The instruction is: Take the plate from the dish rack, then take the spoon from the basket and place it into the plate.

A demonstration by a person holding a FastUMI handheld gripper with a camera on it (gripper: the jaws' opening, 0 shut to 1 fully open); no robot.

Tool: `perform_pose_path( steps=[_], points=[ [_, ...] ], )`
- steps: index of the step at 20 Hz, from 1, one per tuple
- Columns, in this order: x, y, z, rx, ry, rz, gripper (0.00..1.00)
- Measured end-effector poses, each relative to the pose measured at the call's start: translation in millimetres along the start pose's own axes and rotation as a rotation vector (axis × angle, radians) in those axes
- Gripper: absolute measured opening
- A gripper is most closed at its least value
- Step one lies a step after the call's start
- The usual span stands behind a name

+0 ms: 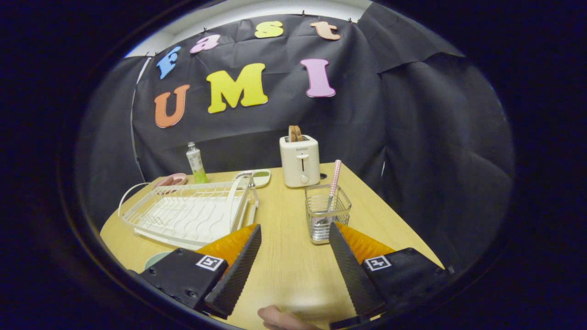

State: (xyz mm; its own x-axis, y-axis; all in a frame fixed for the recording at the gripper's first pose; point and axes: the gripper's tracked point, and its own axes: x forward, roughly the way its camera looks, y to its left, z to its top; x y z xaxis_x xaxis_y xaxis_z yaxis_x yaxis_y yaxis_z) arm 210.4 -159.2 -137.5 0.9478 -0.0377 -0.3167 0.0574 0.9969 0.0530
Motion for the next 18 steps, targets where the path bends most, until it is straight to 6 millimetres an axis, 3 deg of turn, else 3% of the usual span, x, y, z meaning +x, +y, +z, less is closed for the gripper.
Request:
perform_pose_path(
  steps=[6,9,12,18],
  points=[
    [55,-31,52,-0.085,-0.103,0.019,0.96],
    [86,-38,65,-0.076,-0.099,0.057,0.96],
    [115,-50,69,-0.016,-0.047,0.054,0.96],
    [149,-64,65,0.147,0.068,0.058,0.92]
  ],
)
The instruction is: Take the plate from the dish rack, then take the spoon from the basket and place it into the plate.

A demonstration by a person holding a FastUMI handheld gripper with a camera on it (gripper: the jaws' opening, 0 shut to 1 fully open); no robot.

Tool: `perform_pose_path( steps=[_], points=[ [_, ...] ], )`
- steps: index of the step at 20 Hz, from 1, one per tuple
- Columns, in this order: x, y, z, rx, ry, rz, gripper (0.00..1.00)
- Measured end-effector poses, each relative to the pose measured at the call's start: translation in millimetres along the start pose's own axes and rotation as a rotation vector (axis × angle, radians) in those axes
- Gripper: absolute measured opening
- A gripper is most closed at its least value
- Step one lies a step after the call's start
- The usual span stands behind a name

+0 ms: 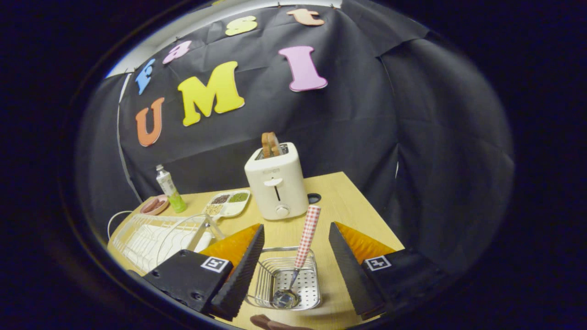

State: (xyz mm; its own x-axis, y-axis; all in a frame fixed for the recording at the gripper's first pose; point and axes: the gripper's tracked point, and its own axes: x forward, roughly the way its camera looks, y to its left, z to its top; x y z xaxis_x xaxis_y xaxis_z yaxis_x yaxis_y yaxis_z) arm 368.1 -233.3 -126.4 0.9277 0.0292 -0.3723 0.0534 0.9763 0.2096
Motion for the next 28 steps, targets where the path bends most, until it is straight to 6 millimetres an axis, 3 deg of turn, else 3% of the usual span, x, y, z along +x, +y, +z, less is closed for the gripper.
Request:
perform_pose_path(
  steps=[2,5,8,12,15,17,22,28],
  points=[
    [10,-3,-2,0.087,0.053,0.033,0.87],
    [20,-6,-10,0.129,0.095,0.049,0.54],
    [14,-11,0,0.083,0.024,0.014,0.18],
    [-4,-6,12,0.042,-0.03,-0.01,0.16],
    [-26,0,37,-0.002,-0.117,-0.025,0.16],
    [-52,15,59,-0.055,-0.196,-0.019,0.16],
    [-127,69,101,-0.219,-0.347,-0.031,0.16],
    [-214,152,113,-0.256,-0.445,0.04,0.16]
  ],
)
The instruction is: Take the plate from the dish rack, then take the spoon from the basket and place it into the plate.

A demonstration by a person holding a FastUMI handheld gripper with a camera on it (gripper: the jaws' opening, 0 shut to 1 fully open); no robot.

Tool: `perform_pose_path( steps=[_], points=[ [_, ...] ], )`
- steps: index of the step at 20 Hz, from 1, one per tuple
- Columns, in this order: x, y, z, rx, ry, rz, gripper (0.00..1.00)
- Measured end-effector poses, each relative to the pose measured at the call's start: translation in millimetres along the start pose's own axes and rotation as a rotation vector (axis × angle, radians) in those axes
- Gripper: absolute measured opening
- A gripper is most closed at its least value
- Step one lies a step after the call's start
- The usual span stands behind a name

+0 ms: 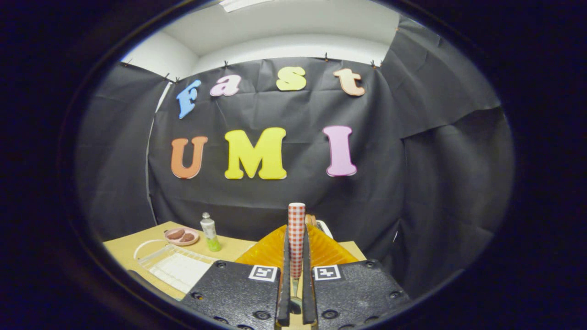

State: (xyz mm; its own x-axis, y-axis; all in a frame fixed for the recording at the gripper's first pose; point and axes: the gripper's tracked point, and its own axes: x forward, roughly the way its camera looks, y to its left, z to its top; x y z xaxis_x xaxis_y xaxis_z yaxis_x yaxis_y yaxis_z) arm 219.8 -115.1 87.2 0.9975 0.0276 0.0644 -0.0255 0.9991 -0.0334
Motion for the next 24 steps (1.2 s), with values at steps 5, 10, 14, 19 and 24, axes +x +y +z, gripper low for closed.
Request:
perform_pose_path(
  steps=[5,10,14,19,24],
  points=[
    [-53,76,5,-0.002,-0.028,0.035,0.15],
    [-93,155,-30,-0.023,-0.012,0.096,0.16],
    [-110,193,-64,-0.012,-0.03,0.09,0.16],
    [-122,229,-111,-0.032,-0.03,0.091,0.17],
    [-132,237,-163,-0.03,0.003,0.104,0.19]
  ],
)
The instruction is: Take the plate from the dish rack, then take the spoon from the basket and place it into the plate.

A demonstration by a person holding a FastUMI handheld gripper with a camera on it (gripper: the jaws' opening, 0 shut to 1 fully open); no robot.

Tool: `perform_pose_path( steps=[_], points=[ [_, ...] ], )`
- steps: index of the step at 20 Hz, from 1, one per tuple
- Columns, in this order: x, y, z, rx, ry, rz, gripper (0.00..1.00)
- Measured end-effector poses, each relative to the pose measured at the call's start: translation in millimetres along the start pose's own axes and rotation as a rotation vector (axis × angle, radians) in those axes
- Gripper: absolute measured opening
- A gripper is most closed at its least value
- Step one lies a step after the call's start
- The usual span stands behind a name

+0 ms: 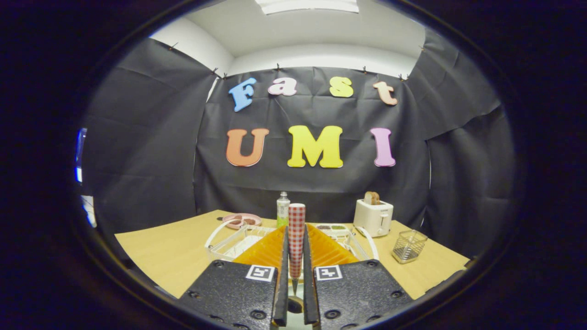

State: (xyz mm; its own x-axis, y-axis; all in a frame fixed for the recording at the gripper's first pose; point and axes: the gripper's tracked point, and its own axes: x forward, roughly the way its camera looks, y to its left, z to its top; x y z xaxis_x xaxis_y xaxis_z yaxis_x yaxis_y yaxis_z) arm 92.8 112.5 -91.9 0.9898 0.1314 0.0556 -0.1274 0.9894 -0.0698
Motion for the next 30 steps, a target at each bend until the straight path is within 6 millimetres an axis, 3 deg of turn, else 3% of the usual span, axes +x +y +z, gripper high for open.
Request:
perform_pose_path(
  steps=[5,10,14,21,30],
  points=[
    [-3,-13,-30,0.055,0.022,-0.019,0.21],
    [-2,-30,-29,0.051,0.026,-0.039,0.22],
    [-3,-56,-29,0.052,0.051,-0.098,0.24],
    [-26,-80,-14,0.015,0.064,-0.102,0.92],
    [-68,-105,13,0.046,0.093,-0.103,1.0]
  ],
)
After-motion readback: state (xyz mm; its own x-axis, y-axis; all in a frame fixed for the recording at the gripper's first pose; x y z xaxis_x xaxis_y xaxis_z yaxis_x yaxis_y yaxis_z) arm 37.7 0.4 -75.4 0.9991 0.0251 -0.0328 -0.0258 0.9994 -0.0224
